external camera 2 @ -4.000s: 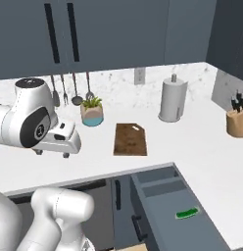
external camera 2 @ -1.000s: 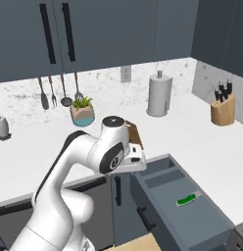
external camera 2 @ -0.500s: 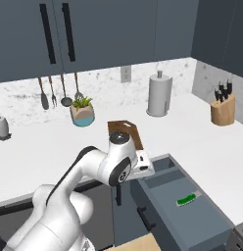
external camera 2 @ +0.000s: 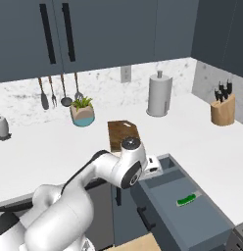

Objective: Pick up the knife from the drawer and place it on the cutting board. Then place the meat from the plate to the cutting board.

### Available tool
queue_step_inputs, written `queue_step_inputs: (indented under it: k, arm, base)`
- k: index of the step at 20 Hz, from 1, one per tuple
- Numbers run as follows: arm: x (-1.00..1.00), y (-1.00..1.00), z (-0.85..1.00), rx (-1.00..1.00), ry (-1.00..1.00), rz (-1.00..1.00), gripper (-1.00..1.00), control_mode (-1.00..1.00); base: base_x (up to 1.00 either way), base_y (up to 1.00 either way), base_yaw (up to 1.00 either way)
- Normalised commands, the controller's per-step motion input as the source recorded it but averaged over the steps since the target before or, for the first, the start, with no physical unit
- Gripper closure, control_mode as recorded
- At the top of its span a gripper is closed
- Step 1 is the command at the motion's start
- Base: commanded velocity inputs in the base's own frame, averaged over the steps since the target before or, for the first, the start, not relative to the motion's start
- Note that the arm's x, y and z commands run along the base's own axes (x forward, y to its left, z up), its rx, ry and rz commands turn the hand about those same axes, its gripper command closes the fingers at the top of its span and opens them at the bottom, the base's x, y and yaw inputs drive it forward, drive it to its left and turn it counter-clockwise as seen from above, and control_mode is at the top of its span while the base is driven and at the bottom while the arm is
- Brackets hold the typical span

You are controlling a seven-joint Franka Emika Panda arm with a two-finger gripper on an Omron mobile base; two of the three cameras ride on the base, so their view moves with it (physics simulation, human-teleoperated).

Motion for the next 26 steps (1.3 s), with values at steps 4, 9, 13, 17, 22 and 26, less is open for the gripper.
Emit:
queue_step_inputs:
  k: [4,9,13,17,22,26]
  arm:
    - [0.28,-0.2,-0.39,0.0,0.0,0.05,-1.0,-1.0]
    - [0.11,-0.01,-0.22,0.0,0.0,0.02,-1.0,-1.0]
    - [0.17,0.0,-0.25,0.04,0.0,0.0,-1.0,-1.0]
    - [0.24,0.0,-0.23,0.05,0.0,0.0,-1.0,-1.0]
    - [0.4,0.02,-0.13,0.05,0.05,0.0,-1.0,-1.0]
    - [0.33,0.0,-0.03,0.08,0.15,0.0,-1.0,-1.0]
  base:
    - [0.0,0.0,0.0]
    - [0.0,0.0,0.0]
    - [0.0,0.0,0.0]
    - [0.0,0.0,0.0]
    - [0.0,0.0,0.0]
    - [0.0,0.0,0.0]
